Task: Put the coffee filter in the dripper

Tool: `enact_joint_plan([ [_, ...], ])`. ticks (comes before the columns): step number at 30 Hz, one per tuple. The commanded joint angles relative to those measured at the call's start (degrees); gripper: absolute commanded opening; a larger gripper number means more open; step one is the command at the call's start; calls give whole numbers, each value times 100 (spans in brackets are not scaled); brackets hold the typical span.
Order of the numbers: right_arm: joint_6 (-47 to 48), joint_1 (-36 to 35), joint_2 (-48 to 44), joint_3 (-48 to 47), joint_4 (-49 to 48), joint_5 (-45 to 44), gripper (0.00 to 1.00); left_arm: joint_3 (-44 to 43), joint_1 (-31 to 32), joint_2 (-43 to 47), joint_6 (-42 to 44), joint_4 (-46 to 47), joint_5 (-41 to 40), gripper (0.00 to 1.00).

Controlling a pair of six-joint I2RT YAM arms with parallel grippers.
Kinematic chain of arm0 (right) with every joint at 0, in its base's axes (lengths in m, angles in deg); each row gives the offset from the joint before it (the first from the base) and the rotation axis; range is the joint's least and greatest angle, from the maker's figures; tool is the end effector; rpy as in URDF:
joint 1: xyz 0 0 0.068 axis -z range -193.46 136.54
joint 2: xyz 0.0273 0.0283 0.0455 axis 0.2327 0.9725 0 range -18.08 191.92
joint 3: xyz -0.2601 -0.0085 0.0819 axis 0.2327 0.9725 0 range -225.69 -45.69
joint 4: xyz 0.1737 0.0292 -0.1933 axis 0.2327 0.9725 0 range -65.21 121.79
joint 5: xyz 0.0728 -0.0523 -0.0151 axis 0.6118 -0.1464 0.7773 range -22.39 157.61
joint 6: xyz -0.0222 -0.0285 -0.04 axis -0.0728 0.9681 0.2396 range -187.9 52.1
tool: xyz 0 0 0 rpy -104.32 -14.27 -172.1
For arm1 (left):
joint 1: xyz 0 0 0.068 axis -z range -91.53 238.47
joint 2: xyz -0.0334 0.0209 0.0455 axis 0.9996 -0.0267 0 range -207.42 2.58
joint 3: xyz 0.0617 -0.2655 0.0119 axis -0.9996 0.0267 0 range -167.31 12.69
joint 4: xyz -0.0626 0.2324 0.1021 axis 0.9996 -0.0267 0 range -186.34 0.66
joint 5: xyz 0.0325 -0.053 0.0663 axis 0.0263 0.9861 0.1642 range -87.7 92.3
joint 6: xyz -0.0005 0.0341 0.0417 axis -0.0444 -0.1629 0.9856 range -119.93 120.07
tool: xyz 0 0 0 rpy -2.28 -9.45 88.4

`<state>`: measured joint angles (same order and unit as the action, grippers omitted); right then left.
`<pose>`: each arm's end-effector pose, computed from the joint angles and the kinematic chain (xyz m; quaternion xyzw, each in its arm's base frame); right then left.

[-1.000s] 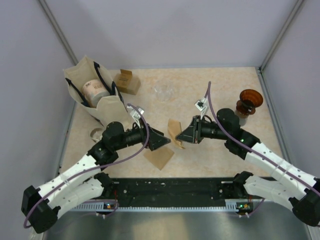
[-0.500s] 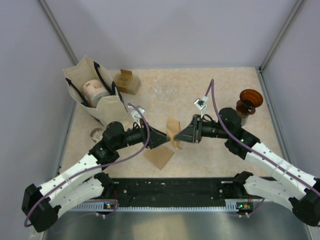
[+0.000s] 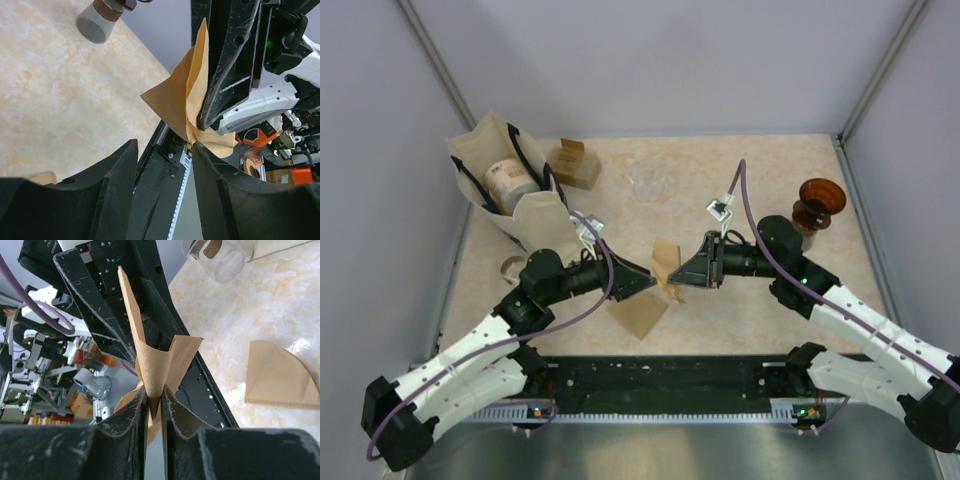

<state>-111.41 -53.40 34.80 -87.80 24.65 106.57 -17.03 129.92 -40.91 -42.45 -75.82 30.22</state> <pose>0.1486 0.1535 0.3183 -0.1903 0.7318 0.5923 0.2785 0.1285 -0.1356 0.2948 0.1638 0.6893 -0.5851 0.3946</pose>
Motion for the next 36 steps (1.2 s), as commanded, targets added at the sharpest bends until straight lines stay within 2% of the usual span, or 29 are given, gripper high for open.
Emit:
enact_joint_plan([
  [1, 123, 39, -111, -52, -205, 182, 15, 36, 21, 7, -72, 397, -59, 53],
  [10, 211, 39, 20, -26, -170, 156, 15, 45, 12, -318, -397, 1021, 301, 52],
  [12, 211, 39, 64, -17, -231, 165, 15, 10, 12, -415, -406, 1100, 354, 49],
  [15, 202, 48, 73, 1, -293, 173, 15, -8, 12, -529, -450, 1197, 433, 39],
  [17, 185, 39, 91, 10, -337, 156, 15, 9, 12, -565, -502, 1355, 486, 26],
  [18, 176, 31, 91, 18, -363, 156, 15, 18, 21, -591, -529, 1399, 503, 7],
  [19, 158, 39, 82, 27, -381, 147, 15, 27, 12, -608, -572, 1417, 478, 0],
  [24, 185, 31, 82, 45, -267, 42, 17, 229, 12, -486, -670, 1654, 241, 0],
  [28, 342, 48, 20, -43, 205, -327, 33, 317, 21, -231, -573, 1374, -102, 0],
  [30, 465, 39, -41, -122, 452, -573, 62, 317, 12, -135, -512, 1172, -208, 0],
  [34, 860, 31, -129, -376, 1128, -1153, 67, 168, 12, -37, -327, 566, -559, 0],
  [36, 1089, 39, -173, -578, 1585, -1477, 74, 89, 12, -46, -213, 214, -735, 0],
])
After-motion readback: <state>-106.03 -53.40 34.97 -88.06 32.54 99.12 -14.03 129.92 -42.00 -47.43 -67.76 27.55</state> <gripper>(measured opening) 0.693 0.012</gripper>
